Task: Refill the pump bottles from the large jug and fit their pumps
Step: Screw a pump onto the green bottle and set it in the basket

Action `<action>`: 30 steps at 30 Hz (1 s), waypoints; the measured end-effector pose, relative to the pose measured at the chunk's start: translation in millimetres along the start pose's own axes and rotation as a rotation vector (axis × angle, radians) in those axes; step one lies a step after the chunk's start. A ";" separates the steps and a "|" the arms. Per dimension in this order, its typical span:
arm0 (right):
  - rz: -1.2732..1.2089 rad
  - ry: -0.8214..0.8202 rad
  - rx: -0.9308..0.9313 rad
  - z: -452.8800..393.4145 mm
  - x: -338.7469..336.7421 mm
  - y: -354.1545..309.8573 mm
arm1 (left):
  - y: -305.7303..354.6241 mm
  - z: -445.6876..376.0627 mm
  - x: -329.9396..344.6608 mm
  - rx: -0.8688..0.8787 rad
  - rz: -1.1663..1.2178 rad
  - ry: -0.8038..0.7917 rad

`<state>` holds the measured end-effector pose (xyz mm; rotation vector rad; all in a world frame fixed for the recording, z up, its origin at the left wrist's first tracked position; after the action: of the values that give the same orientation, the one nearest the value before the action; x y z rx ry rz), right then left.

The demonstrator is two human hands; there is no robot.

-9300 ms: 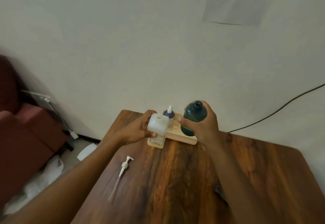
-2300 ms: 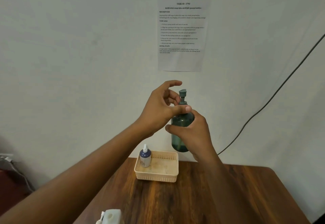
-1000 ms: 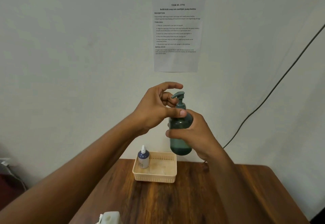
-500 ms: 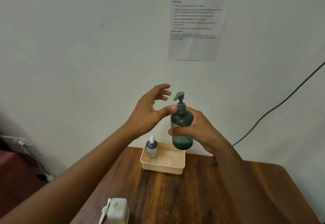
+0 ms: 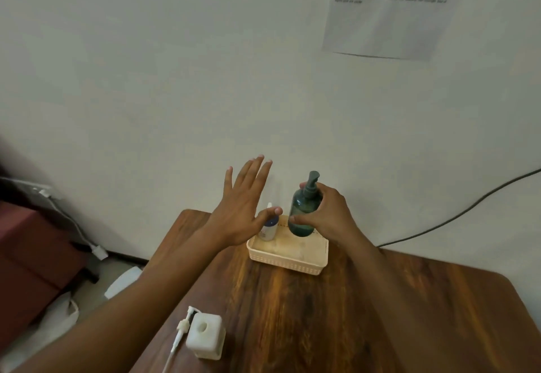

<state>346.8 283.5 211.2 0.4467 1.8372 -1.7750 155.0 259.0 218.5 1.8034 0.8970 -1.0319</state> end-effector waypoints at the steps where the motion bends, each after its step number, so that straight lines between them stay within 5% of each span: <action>1: 0.004 0.002 0.015 -9.2 9.2 9.2 | -9.4 -2.9 12.1 -0.006 -0.010 -0.016; 14: 0.129 0.104 0.093 -92.3 110.1 134.7 | -75.2 -10.5 116.9 -0.117 0.025 -0.155; 30: 0.192 0.180 0.127 -134.0 160.1 201.8 | -119.5 7.4 178.1 -0.173 0.036 -0.167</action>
<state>316.4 410.5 -48.2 0.8282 1.7388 -1.7724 120.6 327.4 18.1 1.5601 0.8222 -1.0331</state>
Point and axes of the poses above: each hand's wrist, its own z-axis away from the middle knuckle, its own x-axis out of the palm, y = z × x, the point moved 7 cm from there along -z, towards the middle knuckle, and after that the axes turned 3 degrees about -y, right-handed, at the moved point
